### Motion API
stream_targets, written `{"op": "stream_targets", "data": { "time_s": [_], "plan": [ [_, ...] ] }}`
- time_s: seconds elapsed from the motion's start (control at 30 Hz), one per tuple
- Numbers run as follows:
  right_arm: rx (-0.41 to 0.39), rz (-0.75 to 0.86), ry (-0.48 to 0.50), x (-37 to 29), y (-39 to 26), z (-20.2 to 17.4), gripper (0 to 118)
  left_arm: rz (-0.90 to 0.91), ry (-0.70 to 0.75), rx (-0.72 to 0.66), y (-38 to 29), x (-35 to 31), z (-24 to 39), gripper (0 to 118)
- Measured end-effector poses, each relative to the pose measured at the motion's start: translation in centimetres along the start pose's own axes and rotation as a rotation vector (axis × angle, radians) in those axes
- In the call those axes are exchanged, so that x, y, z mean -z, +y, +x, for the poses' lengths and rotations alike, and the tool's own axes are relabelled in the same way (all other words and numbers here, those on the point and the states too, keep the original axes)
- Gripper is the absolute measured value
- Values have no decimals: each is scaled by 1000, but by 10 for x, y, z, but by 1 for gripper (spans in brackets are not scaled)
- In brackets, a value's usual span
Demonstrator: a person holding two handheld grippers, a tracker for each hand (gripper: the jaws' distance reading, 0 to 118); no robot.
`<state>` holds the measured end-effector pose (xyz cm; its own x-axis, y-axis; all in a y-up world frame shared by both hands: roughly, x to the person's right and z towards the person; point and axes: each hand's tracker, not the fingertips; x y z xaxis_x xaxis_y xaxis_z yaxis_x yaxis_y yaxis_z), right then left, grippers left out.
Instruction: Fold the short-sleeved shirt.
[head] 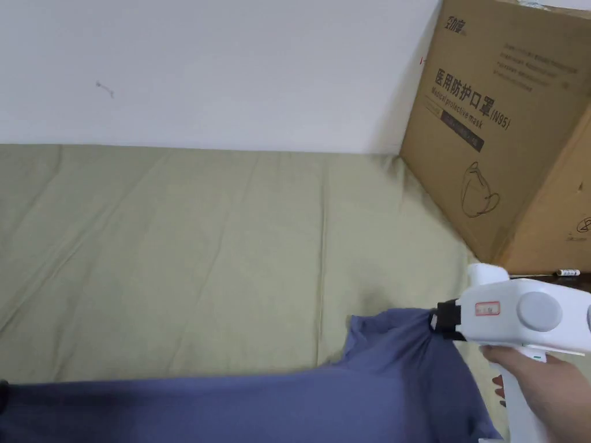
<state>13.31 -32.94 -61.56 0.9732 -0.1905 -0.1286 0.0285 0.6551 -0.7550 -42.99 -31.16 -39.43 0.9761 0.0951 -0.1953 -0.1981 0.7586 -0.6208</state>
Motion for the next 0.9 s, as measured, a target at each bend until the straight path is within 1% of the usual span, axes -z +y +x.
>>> {"op": "stream_targets", "data": {
  "time_s": [0.07, 0.17, 0.23, 0.33, 0.47, 0.53, 0.63, 0.73, 0.77, 0.8, 0.83, 0.87, 0.9],
  "plan": [
    [23, 57, 23, -15, 11, -1, 1, -1, -2, -8, 14, 4, -1, 2],
    [16, 147, 0, -36, 24, -4, 1, 77, -27, -25, 35, 2, -1, 2],
    [39, 190, 11, -50, 32, -3, 1, 109, -36, -25, 51, -4, 1, 2],
    [48, 189, 13, -67, 30, 0, 1, 119, -59, -11, 58, -12, 6, 2],
    [40, 106, -1, -97, -12, 8, 1, 70, -88, 35, 40, -25, 7, 2],
    [46, 13, 18, -118, -48, 18, 1, 20, -118, 51, 18, -33, 0, 2],
    [63, -159, 13, -138, -105, 34, 1, -69, -174, 55, -19, -44, -15, 2],
    [103, -259, 17, -136, -149, 45, 1, -170, -223, 69, -56, -51, -25, 2],
    [109, -260, 10, -133, -158, 47, 1, -186, -231, 75, -66, -53, -26, 6],
    [132, -258, 2, -128, -167, 49, 3, -205, -238, 72, -77, -53, -29, 18],
    [162, -255, 6, -123, -171, 50, 14, -214, -239, 70, -84, -55, -30, 36],
    [168, -247, 11, -120, -175, 51, 42, -211, -226, 73, -88, -56, -29, 59],
    [178, -205, 24, -119, -176, 51, 93, -209, -203, 81, -91, -59, -29, 88]
  ]
}}
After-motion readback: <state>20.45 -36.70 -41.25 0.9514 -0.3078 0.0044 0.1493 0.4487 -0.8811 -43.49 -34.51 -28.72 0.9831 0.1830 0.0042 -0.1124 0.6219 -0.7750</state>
